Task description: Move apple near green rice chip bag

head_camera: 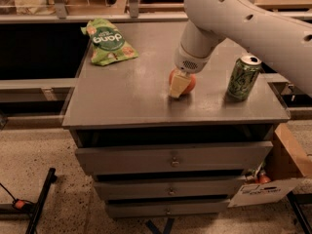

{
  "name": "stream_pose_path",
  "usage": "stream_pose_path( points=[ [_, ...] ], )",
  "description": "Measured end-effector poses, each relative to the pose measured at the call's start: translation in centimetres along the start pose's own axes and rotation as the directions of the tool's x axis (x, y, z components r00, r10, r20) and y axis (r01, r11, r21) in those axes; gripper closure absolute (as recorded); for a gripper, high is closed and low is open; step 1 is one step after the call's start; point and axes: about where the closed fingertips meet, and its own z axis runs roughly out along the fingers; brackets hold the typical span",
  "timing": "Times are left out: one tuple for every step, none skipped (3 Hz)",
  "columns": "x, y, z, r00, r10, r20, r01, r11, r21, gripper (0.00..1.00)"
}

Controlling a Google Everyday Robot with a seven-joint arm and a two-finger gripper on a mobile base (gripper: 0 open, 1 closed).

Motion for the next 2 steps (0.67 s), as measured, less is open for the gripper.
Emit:
stream_pose_path(
  points=[
    [-0.04, 0.10, 0.16, 1.000, -0.001, 0.000, 0.001, 1.0000, -0.004, 0.88],
    [-0.06, 0.16, 0.28, 1.000, -0.002, -0.001, 0.002, 1.0000, -0.006, 1.00]
  ],
)
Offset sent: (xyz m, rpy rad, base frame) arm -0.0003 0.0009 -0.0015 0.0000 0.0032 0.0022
